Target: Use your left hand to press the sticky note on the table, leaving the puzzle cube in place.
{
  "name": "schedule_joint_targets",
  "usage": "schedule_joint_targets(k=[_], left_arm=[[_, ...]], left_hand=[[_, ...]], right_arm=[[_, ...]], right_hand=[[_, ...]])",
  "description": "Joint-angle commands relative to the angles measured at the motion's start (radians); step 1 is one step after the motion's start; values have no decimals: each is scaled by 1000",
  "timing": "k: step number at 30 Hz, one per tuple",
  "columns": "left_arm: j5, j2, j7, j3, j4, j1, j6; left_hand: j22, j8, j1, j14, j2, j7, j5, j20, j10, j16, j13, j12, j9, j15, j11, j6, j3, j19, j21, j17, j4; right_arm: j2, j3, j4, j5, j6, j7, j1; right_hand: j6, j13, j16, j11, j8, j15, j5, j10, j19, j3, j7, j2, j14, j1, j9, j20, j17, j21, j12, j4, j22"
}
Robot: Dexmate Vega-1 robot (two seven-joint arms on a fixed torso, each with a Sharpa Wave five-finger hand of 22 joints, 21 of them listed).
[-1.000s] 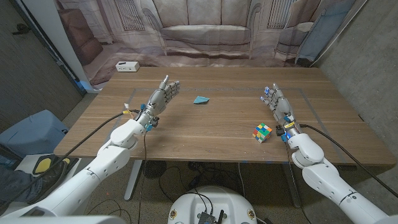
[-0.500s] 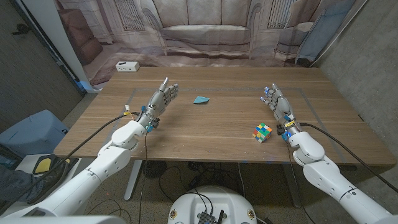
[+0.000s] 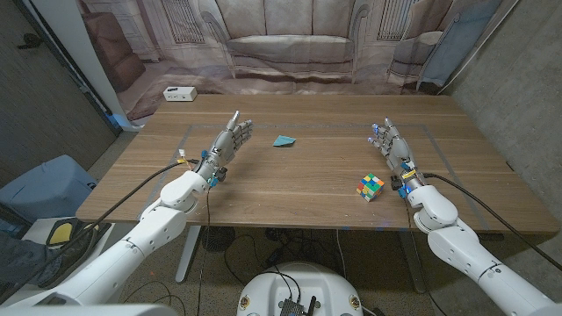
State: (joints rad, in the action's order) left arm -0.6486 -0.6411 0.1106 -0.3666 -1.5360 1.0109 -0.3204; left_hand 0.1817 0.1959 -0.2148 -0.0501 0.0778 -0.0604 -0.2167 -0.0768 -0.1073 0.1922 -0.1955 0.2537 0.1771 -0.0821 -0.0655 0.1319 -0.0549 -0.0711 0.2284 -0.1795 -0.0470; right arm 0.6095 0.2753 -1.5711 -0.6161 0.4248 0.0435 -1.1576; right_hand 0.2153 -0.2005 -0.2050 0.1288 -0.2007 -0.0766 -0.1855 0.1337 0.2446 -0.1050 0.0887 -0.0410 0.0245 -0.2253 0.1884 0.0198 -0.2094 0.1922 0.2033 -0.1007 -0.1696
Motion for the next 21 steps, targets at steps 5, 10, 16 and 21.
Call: schedule_joint_targets(k=[5,10,16,21], left_arm=[[-7,4,9,9,22,6,-24],[-6,2,10,11,20,9,-27],[-9,-3,13,12,14,16,-24],[-13,-9,18,15,10,22,-24]], left_hand=[[0,1,-13,-2,3,0,0,-3,-9,2,0,-2,2,4,1,15,-3,10,-1,-1,5],[0,1,-14,-3,5,4,0,-5,-10,3,0,-3,2,3,-1,18,-2,11,-2,-1,6],[0,1,-16,-4,6,4,0,-7,-12,2,0,-4,2,2,-2,20,-2,10,-4,-1,6],[0,1,-17,-4,7,5,0,-11,-13,2,0,-5,2,3,-2,21,-1,10,-5,-1,7]], right_arm=[[-14,13,10,6,11,4,11],[-13,16,5,10,6,6,12],[-14,20,-2,12,2,11,11],[-16,21,-11,19,5,22,2]], right_hand=[[-13,0,0,-4,5,-3,-8,-2,7,-3,-25,-4,1,-1,1,1,1,3,-1,-7,-4],[-12,0,-1,-5,5,-3,-8,2,8,-3,-17,-5,4,-2,1,1,1,3,1,-8,-4],[-11,0,-2,-3,4,-3,-8,3,9,-3,-15,-6,5,-3,1,2,1,4,1,-8,-4],[-11,0,-2,-2,4,-4,-8,3,10,-3,-16,-6,6,-3,1,3,1,4,1,-8,-4]])
